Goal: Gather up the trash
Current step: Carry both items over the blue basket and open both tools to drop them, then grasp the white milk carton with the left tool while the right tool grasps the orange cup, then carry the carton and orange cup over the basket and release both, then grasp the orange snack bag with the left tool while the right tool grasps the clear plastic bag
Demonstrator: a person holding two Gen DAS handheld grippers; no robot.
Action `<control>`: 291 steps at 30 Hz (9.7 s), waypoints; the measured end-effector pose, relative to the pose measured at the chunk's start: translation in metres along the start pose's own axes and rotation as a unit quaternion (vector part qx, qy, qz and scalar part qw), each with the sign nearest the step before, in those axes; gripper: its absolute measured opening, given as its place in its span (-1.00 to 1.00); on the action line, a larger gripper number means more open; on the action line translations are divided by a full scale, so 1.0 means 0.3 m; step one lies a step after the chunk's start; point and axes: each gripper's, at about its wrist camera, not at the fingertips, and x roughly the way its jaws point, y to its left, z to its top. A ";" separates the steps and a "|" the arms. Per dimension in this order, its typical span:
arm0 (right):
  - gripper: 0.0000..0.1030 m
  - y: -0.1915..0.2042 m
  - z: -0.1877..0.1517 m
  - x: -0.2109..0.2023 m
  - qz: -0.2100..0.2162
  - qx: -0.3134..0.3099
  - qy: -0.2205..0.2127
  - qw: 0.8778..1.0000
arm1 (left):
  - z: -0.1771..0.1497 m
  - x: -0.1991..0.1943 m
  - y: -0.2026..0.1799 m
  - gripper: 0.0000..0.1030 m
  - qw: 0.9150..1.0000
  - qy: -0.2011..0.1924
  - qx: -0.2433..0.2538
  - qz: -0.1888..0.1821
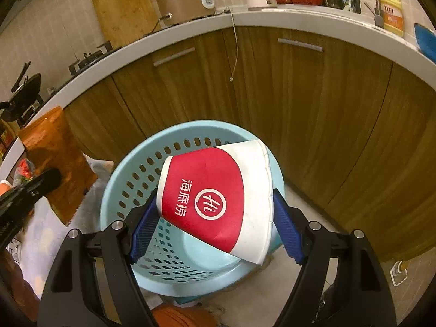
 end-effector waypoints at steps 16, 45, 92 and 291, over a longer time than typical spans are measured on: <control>0.48 0.020 -0.023 0.084 0.015 -0.017 0.036 0.999 | -0.051 0.107 0.032 -0.22 0.999 0.043 -0.014 0.001; 0.48 0.383 0.002 -0.199 0.097 -0.079 -0.043 0.991 | -0.119 -0.515 0.291 -0.12 0.986 -0.095 -0.099 0.095; 0.33 1.123 -0.219 -0.277 0.192 -0.252 -0.004 0.948 | -0.670 -0.858 0.975 0.30 0.904 -0.019 -0.285 0.318; -0.78 1.196 -0.061 -0.140 0.324 -0.197 0.043 0.924 | -0.344 -0.617 1.078 -0.69 0.946 -0.058 -0.224 0.229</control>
